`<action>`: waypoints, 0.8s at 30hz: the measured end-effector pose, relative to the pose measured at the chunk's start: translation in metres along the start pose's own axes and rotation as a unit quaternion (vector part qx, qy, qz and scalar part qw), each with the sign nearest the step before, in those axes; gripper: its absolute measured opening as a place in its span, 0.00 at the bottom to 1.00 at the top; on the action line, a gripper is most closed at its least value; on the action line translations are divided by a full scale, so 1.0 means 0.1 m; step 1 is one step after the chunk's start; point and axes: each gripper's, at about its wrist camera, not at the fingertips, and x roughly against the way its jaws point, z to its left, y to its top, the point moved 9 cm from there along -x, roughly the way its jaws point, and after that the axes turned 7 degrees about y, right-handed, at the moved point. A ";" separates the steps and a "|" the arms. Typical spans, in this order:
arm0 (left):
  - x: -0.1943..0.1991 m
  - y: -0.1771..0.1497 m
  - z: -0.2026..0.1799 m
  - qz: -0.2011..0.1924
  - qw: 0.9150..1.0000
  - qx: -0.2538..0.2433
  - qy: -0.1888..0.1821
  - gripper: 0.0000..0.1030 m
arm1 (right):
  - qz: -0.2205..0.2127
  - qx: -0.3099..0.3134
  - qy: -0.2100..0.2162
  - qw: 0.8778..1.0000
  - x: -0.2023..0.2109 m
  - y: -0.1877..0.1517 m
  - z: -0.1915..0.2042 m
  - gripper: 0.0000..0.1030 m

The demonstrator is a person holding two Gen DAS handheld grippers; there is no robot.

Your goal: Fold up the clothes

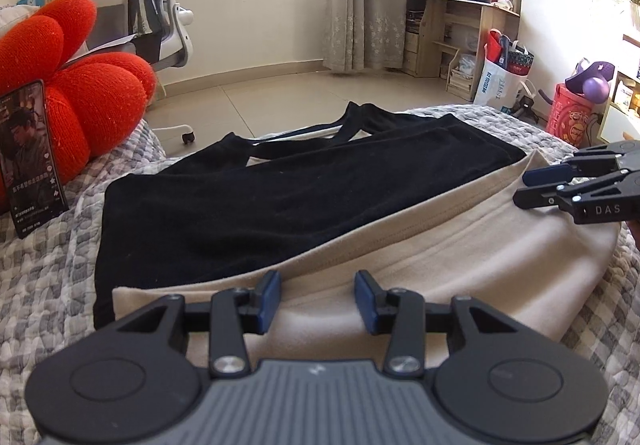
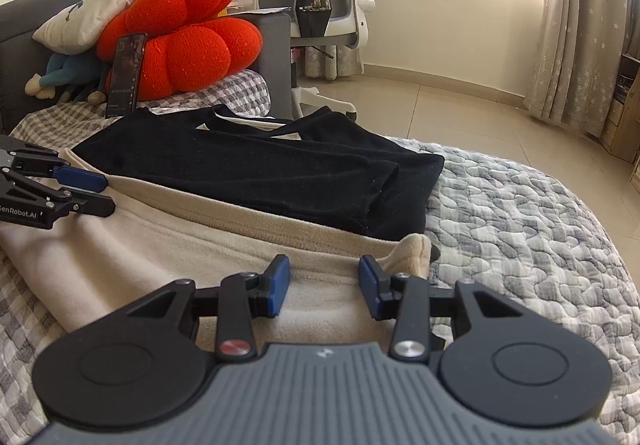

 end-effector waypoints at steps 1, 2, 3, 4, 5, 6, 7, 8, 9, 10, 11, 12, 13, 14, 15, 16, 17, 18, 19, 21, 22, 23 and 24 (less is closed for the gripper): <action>0.01 -0.01 0.00 -0.001 1.000 0.002 0.000 0.40 | -0.002 0.004 -0.001 1.000 0.01 -0.01 0.01 0.39; 0.02 -0.02 -0.01 -0.003 1.000 0.001 0.002 0.40 | -0.003 0.010 -0.002 1.000 0.01 -0.02 0.03 0.33; 0.04 -0.03 -0.02 -0.005 1.000 -0.002 0.005 0.37 | -0.005 0.016 -0.002 1.000 0.02 -0.03 0.05 0.26; 0.06 -0.04 -0.04 -0.008 1.000 -0.005 0.008 0.34 | -0.007 0.021 -0.002 1.000 0.02 -0.04 0.06 0.22; 0.09 -0.06 -0.05 -0.012 1.000 -0.007 0.011 0.30 | -0.009 0.026 -0.002 1.000 0.03 -0.04 0.08 0.14; 0.11 -0.07 -0.07 -0.016 1.000 -0.008 0.012 0.23 | -0.010 0.028 -0.003 1.000 0.03 -0.05 0.09 0.11; 0.12 -0.07 -0.08 -0.019 1.000 -0.008 0.013 0.15 | -0.013 0.029 -0.005 0.999 0.04 -0.05 0.10 0.10; 0.14 -0.08 -0.08 -0.024 1.000 -0.007 0.013 0.10 | -0.016 0.030 -0.009 0.999 0.05 -0.04 0.10 0.08; 0.15 -0.08 -0.09 -0.028 1.000 -0.003 0.013 0.04 | -0.020 0.030 -0.012 0.999 0.05 -0.04 0.11 0.07; 0.16 -0.07 -0.08 -0.032 0.999 0.000 0.013 0.03 | -0.023 0.031 -0.015 0.999 0.06 -0.04 0.11 0.06; 0.16 -0.07 -0.08 -0.035 0.999 0.005 0.013 0.03 | -0.026 0.032 -0.018 0.999 0.07 -0.03 0.11 0.06; 0.17 -0.07 -0.07 -0.038 0.999 0.009 0.013 0.03 | -0.030 0.033 -0.020 0.999 0.08 -0.03 0.12 0.05; 0.18 -0.07 -0.06 -0.041 0.999 0.013 0.013 0.02 | -0.033 0.034 -0.023 0.999 0.09 -0.02 0.12 0.05; 0.19 -0.06 -0.05 -0.045 0.999 0.016 0.014 0.02 | -0.036 0.035 -0.026 0.998 0.11 -0.01 0.13 0.05; 0.21 -0.04 -0.05 -0.051 0.998 0.018 0.015 0.02 | -0.040 0.037 -0.030 0.998 0.13 0.00 0.13 0.05; 0.23 -0.02 -0.04 -0.056 0.998 0.020 0.015 0.02 | -0.045 0.040 -0.033 0.998 0.14 0.02 0.13 0.05; 0.25 0.00 -0.04 -0.062 0.998 0.024 0.015 0.02 | -0.050 0.043 -0.037 0.997 0.16 0.04 0.14 0.05; 0.27 0.03 -0.03 -0.070 0.997 0.028 0.015 0.02 | -0.055 0.048 -0.043 0.996 0.18 0.06 0.14 0.05; 0.28 0.07 -0.02 -0.077 0.996 0.032 0.016 0.02 | -0.061 0.053 -0.050 0.996 0.20 0.09 0.14 0.05; 0.30 0.13 -0.01 -0.089 0.995 0.040 0.016 0.02 | -0.068 0.061 -0.059 0.994 0.20 0.15 0.14 0.05; 0.29 0.16 -0.01 -0.090 0.995 0.041 0.018 0.02 | -0.067 0.062 -0.060 0.994 0.19 0.17 0.13 0.05; 0.26 0.17 -0.01 -0.088 0.995 0.040 0.019 0.02 | -0.065 0.062 -0.062 0.994 0.17 0.18 0.11 0.05; 0.23 0.18 -0.02 -0.086 0.995 0.040 0.020 0.02 | -0.061 0.061 -0.064 0.994 0.13 0.19 0.09 0.05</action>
